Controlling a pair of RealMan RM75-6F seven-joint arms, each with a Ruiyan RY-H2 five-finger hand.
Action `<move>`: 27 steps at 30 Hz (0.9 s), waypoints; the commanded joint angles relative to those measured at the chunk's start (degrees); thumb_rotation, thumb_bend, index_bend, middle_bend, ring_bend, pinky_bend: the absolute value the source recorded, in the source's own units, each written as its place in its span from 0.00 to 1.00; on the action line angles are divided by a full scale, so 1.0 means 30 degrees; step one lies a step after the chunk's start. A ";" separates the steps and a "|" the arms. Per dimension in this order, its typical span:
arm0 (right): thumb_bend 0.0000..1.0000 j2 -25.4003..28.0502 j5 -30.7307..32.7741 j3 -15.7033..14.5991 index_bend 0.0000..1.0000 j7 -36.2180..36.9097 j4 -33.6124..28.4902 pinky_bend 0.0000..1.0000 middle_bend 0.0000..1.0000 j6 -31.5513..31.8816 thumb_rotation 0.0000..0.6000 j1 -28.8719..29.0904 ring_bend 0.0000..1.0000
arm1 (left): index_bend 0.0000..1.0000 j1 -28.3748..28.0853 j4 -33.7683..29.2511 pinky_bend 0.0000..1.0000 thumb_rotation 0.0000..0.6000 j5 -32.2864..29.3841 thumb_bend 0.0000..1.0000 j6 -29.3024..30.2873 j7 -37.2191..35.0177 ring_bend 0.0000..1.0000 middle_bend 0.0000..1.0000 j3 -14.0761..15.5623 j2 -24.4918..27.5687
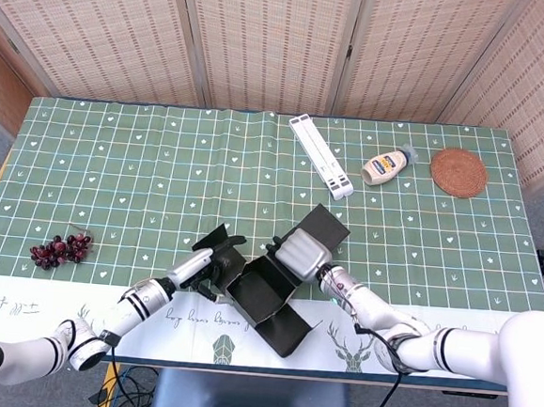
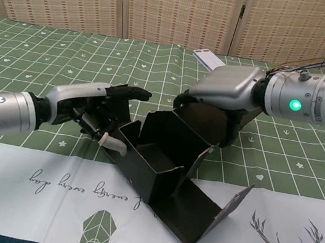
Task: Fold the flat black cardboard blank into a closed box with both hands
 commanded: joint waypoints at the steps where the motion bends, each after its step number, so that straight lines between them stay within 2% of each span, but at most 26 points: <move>1: 0.28 0.0134 -0.0422 -0.0080 0.32 0.0109 -0.0119 1.00 0.43 0.0120 1.00 0.0011 0.83 | 0.00 -0.0047 -0.0013 0.87 1.00 0.0128 0.08 -0.0039 -0.0148 0.65 0.00 0.0147 0.0017; 10: 0.28 0.0327 -0.1690 -0.0319 0.33 -0.0479 -0.0327 1.00 0.44 0.0468 1.00 0.0177 0.83 | 0.02 -0.0190 -0.0287 0.87 1.00 0.0325 0.08 -0.0145 -0.1119 0.68 0.00 0.0416 0.0046; 21: 0.28 0.0467 -0.2805 -0.0406 0.33 -0.0980 -0.0569 1.00 0.44 0.0957 1.00 0.0163 0.83 | 0.06 -0.0712 -0.0141 0.87 1.00 0.0800 0.08 -0.0567 -0.2242 0.65 0.05 0.0875 0.0142; 25: 0.28 0.0450 -0.3324 -0.0413 0.34 -0.0957 -0.0610 1.00 0.44 0.1046 1.00 0.0131 0.83 | 0.07 -0.0898 -0.0253 0.87 1.00 0.0923 0.08 -0.0694 -0.2787 0.72 0.06 0.1029 0.0250; 27: 0.28 0.0418 -0.3515 -0.0410 0.34 -0.0842 -0.0616 1.00 0.45 0.1047 1.00 0.0099 0.83 | 0.08 -0.0994 -0.0352 0.87 1.00 0.0996 0.08 -0.0752 -0.3119 0.69 0.07 0.1113 0.0336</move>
